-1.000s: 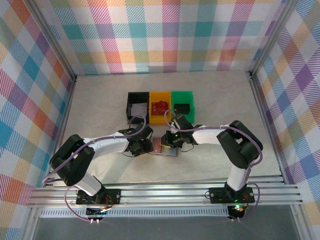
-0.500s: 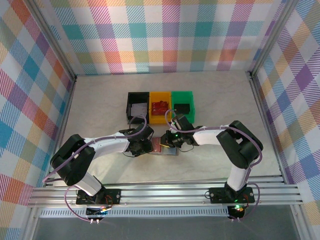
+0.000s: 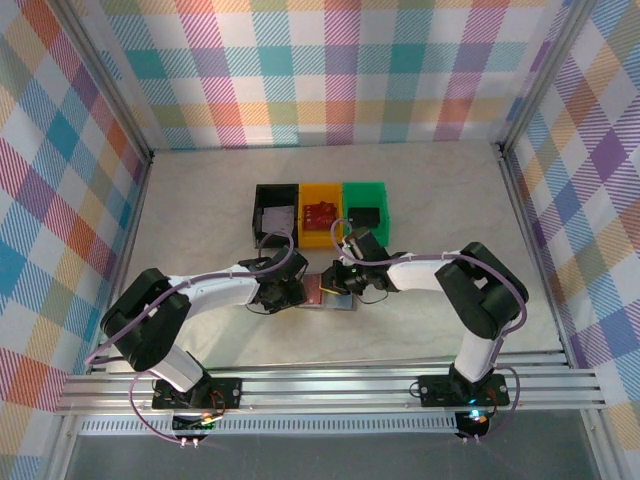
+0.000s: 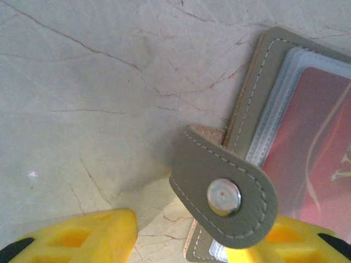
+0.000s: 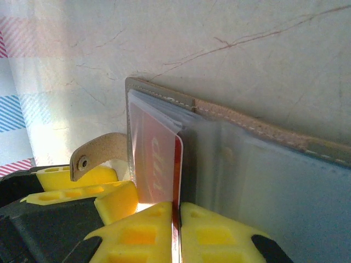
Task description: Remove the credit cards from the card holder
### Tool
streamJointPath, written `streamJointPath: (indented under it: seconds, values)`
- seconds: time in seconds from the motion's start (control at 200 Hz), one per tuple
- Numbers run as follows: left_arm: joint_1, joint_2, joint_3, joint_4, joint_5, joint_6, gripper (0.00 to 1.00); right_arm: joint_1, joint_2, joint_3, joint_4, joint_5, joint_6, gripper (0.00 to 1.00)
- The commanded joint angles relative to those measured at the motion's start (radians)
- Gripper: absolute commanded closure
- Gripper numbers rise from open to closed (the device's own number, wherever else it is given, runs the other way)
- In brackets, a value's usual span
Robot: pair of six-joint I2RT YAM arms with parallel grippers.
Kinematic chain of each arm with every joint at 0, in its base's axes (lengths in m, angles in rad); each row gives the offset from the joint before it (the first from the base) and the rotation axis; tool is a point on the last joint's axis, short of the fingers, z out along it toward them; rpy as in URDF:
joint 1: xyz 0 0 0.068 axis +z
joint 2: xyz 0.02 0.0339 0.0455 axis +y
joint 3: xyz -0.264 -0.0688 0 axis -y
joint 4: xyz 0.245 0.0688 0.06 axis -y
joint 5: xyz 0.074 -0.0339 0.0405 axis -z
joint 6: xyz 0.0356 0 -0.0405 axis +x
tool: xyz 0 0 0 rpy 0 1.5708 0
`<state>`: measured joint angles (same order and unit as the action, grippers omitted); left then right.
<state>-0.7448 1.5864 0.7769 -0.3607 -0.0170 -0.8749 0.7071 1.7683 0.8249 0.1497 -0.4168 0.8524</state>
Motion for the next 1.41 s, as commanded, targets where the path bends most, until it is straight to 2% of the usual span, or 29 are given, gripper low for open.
streamJointPath:
  seconds: [0.0,0.315,0.885,1.4]
  values:
    - [-0.035,0.152,-0.069,0.133,0.136,-0.027,0.51,0.002,-0.038,-0.014,0.001,-0.010,-0.013,0.90]
    - [-0.035,0.149,-0.067,0.134,0.138,-0.030,0.51,0.002,-0.052,-0.020,0.010,-0.014,-0.015,0.86]
    - [-0.039,0.152,-0.063,0.134,0.143,-0.035,0.51,0.003,-0.081,-0.038,0.032,-0.014,-0.012,0.90]
    - [-0.040,0.147,-0.054,0.123,0.146,-0.030,0.51,0.003,-0.100,-0.034,-0.009,0.004,-0.027,0.98]
